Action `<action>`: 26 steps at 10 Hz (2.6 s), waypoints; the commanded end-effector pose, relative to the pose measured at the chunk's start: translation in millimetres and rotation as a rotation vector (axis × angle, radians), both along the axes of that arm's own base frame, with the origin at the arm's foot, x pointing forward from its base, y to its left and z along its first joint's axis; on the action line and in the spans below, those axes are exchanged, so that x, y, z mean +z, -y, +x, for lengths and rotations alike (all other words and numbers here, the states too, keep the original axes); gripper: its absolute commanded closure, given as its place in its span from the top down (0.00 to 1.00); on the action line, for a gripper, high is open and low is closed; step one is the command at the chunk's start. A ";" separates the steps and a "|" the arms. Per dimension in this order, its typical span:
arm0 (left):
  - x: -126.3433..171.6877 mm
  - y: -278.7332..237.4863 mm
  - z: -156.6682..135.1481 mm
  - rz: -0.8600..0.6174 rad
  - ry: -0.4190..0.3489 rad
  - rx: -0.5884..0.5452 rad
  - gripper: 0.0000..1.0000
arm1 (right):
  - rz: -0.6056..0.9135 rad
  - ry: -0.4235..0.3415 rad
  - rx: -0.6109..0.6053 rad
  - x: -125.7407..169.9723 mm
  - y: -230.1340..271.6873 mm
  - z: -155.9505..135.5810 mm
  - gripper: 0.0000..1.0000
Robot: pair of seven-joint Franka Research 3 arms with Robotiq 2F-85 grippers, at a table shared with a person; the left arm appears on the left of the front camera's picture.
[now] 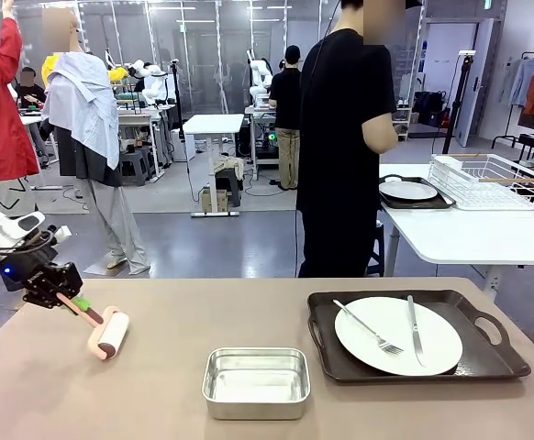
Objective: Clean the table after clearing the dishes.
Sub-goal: When the left (or right) Handle tray is removed, use the left hand (or right hand) to clean the left (or right) side of the table with the Lint Roller, then place the Lint Roller back on top of the Airtight Container.
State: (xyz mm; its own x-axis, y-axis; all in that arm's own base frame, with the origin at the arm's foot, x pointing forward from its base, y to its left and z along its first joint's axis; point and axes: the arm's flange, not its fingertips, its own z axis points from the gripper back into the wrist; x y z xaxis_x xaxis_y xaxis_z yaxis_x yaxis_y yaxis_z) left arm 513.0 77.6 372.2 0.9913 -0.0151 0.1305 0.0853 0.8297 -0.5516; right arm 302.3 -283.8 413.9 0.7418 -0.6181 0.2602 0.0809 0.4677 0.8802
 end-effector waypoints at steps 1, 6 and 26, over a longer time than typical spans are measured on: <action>-8.6 -5.2 -15.1 0.177 -0.038 0.011 0.21 | -0.010 0.004 0.011 0.6 -1.4 -4.6 1.00; 13.4 -9.5 -23.2 0.417 -0.057 0.054 0.21 | -0.010 0.004 0.011 0.6 -1.4 -4.6 1.00; 160.6 42.2 -30.3 0.493 0.196 -0.146 0.21 | -0.010 0.004 0.011 0.6 -1.4 -4.6 1.00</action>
